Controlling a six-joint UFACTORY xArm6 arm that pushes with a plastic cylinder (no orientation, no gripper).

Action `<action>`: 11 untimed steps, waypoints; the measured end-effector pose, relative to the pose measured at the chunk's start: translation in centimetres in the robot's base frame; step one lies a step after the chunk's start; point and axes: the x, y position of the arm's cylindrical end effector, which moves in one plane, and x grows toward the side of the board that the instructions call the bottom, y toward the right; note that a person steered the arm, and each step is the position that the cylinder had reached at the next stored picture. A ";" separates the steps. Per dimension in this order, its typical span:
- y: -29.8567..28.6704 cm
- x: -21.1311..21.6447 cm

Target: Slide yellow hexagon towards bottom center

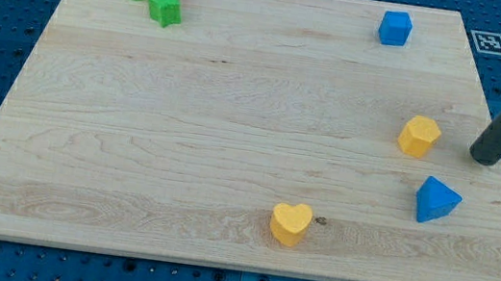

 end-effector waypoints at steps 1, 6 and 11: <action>-1.1 -0.4; -11.9 0.7; -21.2 0.5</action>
